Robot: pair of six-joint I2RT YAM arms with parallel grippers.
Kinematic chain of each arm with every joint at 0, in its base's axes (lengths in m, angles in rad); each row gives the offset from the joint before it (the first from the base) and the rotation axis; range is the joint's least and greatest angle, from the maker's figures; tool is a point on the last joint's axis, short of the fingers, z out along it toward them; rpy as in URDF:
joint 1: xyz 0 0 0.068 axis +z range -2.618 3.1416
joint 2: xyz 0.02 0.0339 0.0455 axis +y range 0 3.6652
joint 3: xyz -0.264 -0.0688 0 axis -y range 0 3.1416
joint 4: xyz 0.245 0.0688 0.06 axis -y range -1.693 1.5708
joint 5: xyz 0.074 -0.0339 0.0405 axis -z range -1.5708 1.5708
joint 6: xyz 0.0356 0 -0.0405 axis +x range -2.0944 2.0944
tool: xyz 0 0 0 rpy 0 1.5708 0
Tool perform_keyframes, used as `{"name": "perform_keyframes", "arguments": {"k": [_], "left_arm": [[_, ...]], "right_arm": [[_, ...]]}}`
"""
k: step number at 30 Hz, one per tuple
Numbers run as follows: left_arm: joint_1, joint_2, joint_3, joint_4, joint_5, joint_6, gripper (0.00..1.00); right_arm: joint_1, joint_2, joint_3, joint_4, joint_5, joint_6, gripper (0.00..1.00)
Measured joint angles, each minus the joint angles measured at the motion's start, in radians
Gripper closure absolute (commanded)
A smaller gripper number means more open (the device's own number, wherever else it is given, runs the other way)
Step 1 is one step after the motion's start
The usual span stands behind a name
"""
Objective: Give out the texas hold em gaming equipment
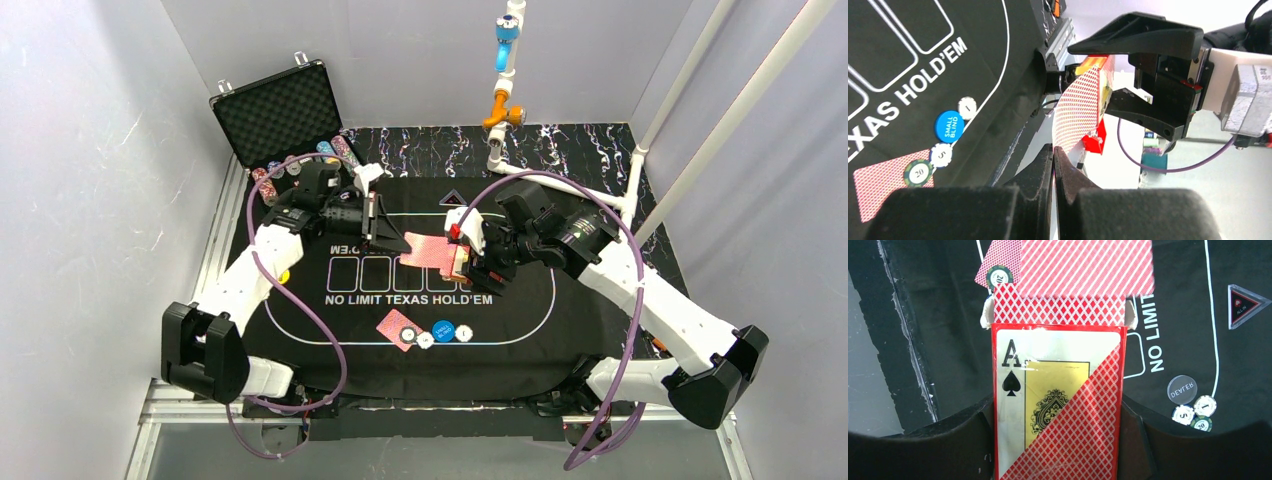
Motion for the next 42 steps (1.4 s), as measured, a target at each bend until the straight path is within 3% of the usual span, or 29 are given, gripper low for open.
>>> {"name": "perform_keyframes", "arguments": {"k": [5,10,16,23,32,42], "left_arm": [[0.124,-0.013,-0.001,-0.107,0.018,0.069,1.00],[0.330,-0.012,0.011,-0.340,0.011,0.230,1.00],[0.628,0.054,0.097,-0.653,-0.093,0.534,1.00],[0.909,0.166,0.158,-0.886,-0.214,0.879,1.00],[1.220,0.222,0.128,-0.975,-0.227,1.139,1.00],[1.333,0.185,-0.015,-0.863,-0.324,1.223,1.00]], "right_arm": [[0.000,0.000,-0.001,0.000,0.000,0.000,0.99],[0.000,0.000,-0.001,0.000,0.000,0.000,0.99],[0.000,-0.001,-0.001,0.000,0.000,0.000,0.99],[0.000,-0.002,-0.003,0.000,0.000,0.000,0.99],[0.000,-0.006,-0.016,-0.001,0.000,0.000,0.99],[0.000,-0.006,-0.016,-0.001,0.000,0.000,0.99]]}}
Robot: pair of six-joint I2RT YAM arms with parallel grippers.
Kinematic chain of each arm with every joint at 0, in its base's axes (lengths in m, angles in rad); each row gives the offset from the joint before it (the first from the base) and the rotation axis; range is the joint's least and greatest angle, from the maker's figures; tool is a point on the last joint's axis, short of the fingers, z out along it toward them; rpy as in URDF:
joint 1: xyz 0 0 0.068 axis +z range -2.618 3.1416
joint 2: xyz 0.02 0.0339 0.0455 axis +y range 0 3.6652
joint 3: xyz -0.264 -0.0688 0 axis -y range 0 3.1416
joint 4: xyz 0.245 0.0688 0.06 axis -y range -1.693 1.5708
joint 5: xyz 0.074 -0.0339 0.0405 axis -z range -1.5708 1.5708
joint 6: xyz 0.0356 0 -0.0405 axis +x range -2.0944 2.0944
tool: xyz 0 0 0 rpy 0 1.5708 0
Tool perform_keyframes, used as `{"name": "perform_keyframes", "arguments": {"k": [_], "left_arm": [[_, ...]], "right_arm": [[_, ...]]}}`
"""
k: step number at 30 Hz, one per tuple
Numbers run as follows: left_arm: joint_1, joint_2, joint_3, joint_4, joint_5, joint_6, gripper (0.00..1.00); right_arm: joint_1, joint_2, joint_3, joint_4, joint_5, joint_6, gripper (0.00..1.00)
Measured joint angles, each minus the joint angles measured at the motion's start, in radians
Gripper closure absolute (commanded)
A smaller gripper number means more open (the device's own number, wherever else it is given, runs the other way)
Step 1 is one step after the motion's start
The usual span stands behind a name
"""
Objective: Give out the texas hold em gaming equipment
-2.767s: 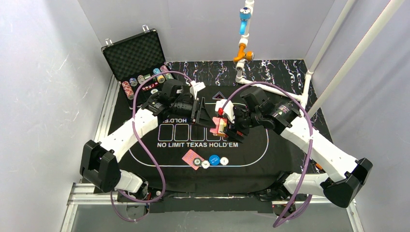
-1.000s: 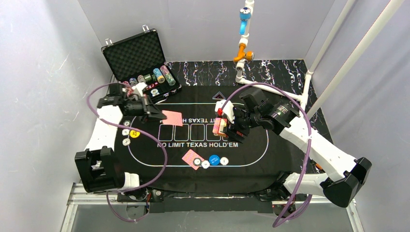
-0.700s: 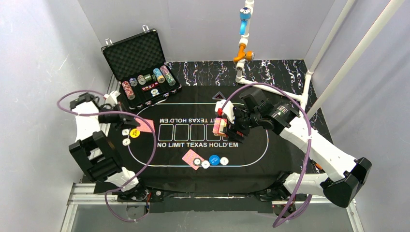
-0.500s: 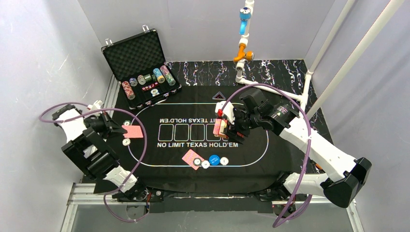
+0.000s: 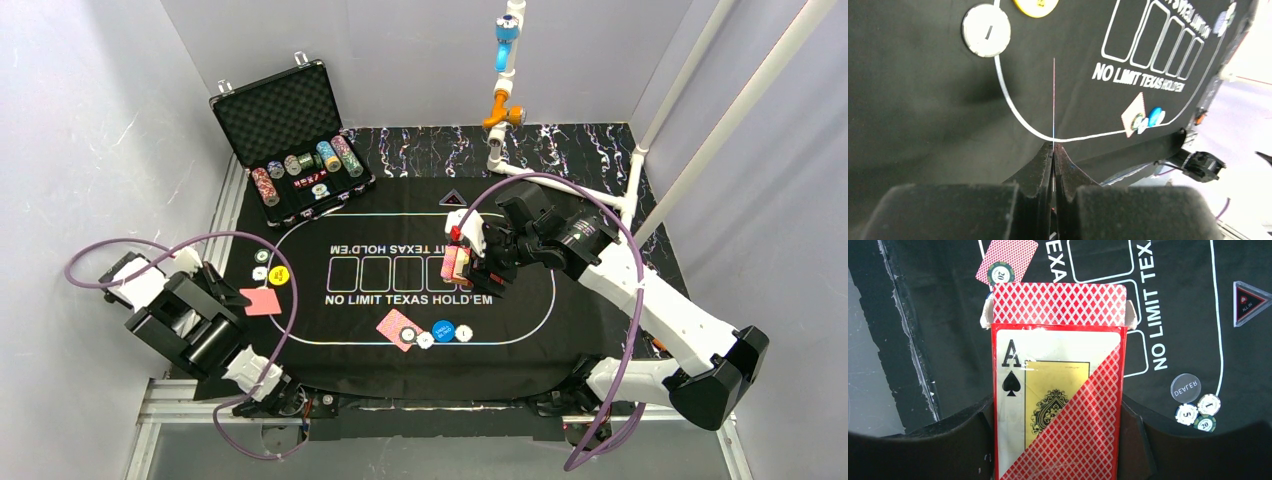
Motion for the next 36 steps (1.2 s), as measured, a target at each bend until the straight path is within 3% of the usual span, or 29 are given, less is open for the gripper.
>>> {"name": "perform_keyframes", "arguments": {"k": [12,28,33,36], "left_arm": [[-0.016,-0.027,-0.106,0.131,-0.090,0.043,1.00],[-0.232,0.032,-0.142,0.281,-0.176,-0.047,0.96],[-0.269,0.037,-0.157,0.315,-0.224,-0.066,0.85],[-0.272,0.036,-0.183,0.324,-0.264,-0.074,0.72]], "right_arm": [[0.000,-0.003,-0.018,0.002,-0.003,0.000,0.99],[0.000,-0.003,-0.018,0.000,-0.002,0.000,0.99],[0.000,-0.003,-0.018,0.000,-0.002,0.000,0.99],[0.000,-0.003,-0.018,0.000,-0.002,0.000,0.99]]}}
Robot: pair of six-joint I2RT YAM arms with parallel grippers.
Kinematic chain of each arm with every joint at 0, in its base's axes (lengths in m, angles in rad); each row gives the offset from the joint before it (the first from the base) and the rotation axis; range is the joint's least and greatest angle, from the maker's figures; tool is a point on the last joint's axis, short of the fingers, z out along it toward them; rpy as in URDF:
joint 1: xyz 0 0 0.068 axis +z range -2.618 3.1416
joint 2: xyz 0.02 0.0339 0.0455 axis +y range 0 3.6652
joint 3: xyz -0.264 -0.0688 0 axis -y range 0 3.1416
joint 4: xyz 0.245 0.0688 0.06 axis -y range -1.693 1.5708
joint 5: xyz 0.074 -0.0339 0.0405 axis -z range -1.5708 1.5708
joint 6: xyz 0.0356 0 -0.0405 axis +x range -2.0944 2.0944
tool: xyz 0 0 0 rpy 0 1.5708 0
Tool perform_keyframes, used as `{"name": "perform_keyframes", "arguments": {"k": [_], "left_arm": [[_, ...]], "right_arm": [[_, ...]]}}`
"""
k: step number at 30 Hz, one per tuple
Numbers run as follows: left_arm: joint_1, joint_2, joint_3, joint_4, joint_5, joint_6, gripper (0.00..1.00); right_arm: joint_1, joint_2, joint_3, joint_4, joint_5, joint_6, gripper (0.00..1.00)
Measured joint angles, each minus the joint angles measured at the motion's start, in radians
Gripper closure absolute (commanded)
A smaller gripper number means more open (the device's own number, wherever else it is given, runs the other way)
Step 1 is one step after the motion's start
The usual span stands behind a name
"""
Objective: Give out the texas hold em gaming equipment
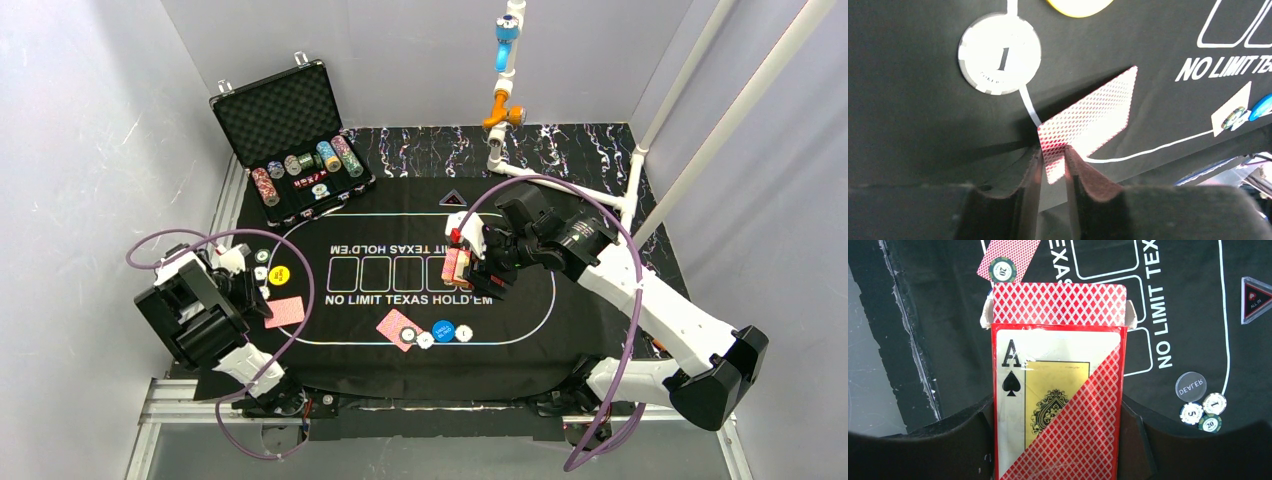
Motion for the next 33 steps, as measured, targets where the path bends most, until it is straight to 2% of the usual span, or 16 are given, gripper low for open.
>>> {"name": "perform_keyframes", "arguments": {"k": [4,7,11,13,16,19,22,26,29,30,31,33], "left_arm": [[0.000,-0.002,-0.015,0.013,-0.043,-0.014,0.53],[-0.001,-0.014,-0.015,0.014,-0.059,-0.027,0.44],[-0.002,-0.046,-0.002,0.000,-0.085,-0.032,0.40],[-0.002,-0.064,0.032,-0.029,-0.078,-0.024,0.28],[-0.009,-0.108,0.128,-0.097,-0.003,-0.012,0.16],[-0.072,-0.149,0.267,-0.163,0.120,-0.024,0.11],[-0.232,-0.180,0.366,-0.181,0.267,-0.096,0.10],[-0.574,-0.209,0.388,-0.089,0.420,-0.312,0.10],[-0.822,-0.213,0.385,0.045,0.461,-0.503,0.10],[-0.868,-0.212,0.385,0.100,0.469,-0.575,0.10],[-0.975,-0.210,0.385,0.146,0.476,-0.637,0.10],[-1.070,-0.200,0.385,0.236,0.483,-0.747,0.10]], "right_arm": [[0.000,0.000,0.000,0.000,0.000,0.000,0.99],[0.000,0.000,0.000,0.000,0.000,0.000,0.99],[0.000,0.000,0.000,0.000,0.000,0.000,0.99],[0.000,-0.002,0.000,0.000,0.001,0.000,0.99],[0.000,-0.007,0.000,0.000,0.003,0.000,0.99],[0.000,-0.013,0.000,0.001,0.002,0.000,0.99],[0.000,-0.020,-0.003,0.007,0.002,0.000,0.99],[0.000,-0.037,-0.016,0.013,0.003,0.001,0.99],[0.000,-0.042,-0.016,0.019,0.003,0.002,0.99],[0.000,-0.043,-0.016,0.020,0.003,0.002,0.99],[0.000,-0.043,-0.016,0.023,0.003,0.003,0.99],[0.000,-0.043,-0.016,0.027,0.003,0.004,0.99]]}}
